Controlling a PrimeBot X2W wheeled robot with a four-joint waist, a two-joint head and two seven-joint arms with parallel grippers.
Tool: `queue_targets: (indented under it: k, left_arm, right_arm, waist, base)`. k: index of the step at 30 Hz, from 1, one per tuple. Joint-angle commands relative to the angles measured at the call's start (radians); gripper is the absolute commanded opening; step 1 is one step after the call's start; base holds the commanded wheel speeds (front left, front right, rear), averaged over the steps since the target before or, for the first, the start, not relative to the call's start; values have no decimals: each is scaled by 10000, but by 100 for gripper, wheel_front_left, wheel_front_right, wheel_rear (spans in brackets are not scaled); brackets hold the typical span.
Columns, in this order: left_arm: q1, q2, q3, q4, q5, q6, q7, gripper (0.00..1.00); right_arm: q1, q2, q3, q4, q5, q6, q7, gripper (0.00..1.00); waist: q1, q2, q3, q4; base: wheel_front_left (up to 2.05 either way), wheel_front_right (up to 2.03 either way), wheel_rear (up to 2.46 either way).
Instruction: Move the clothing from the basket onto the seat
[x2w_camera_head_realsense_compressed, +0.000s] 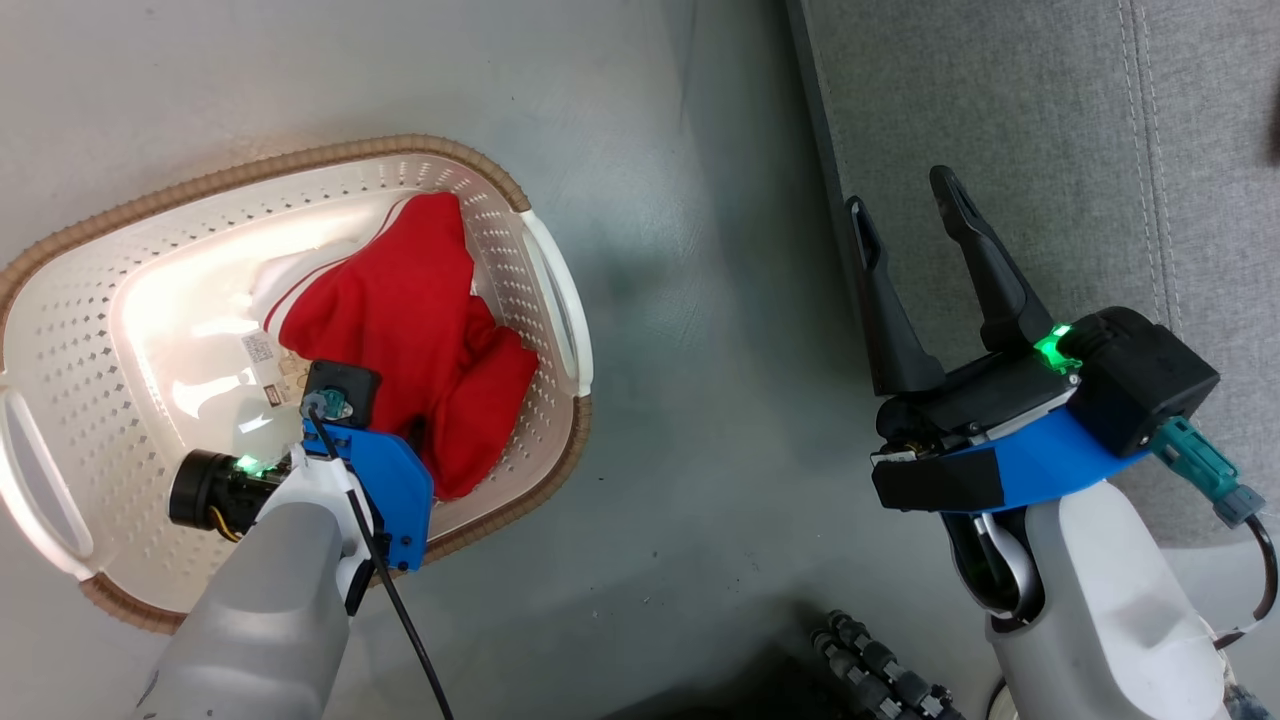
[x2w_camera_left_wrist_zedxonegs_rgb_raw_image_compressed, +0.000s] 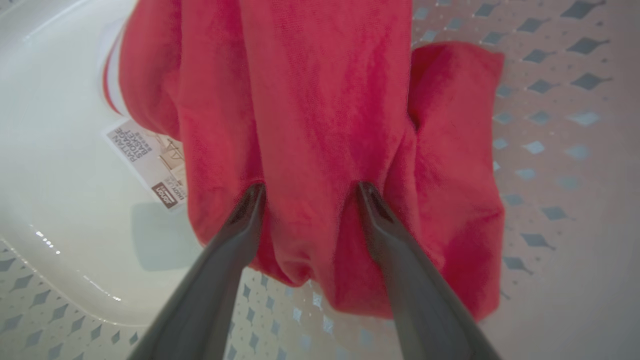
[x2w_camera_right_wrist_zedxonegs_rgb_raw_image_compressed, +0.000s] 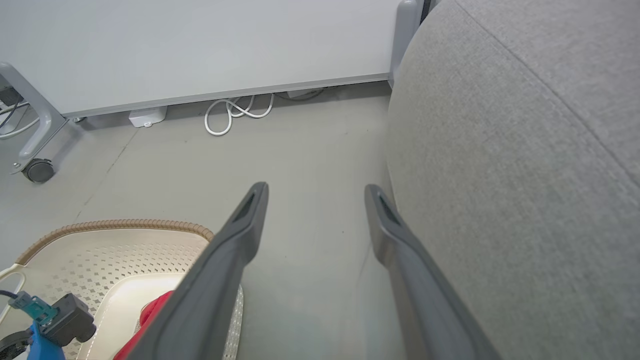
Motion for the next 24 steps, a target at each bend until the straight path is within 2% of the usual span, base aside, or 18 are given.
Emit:
queue_targets:
  k: [1,2,3,4,24]
  left_arm:
    - [-102,22,23,62,-73,50,84,100]
    - [-107,26,10,78,-65,65,123,66]
    - [-118,27,-6,87,-73,58,159,28]
    - [-136,29,-53,91,-44,50,138,0]
    - [-214,-128,-289,185,-334,-101,-14,0]
  right_arm:
    - [-94,46,4,26,31,1,-68,100]
    - [-95,49,1,42,42,1,-78,100]
    - [-101,51,-11,60,36,1,-73,100]
    - [-105,53,-33,80,5,1,-86,100]
    - [-205,64,-38,330,-98,1,-141,100]
  waist:
    - [0,0,6,-26]
    - [0,0,5,-37]
    - [0,0,2,-46]
    - [0,0,-3,-52]
    - [0,0,-356,40]
  base:
    - [0,0,0]
    - [0,0,0]
    - [0,0,0]
    - [0,0,0]
    - [0,0,0]
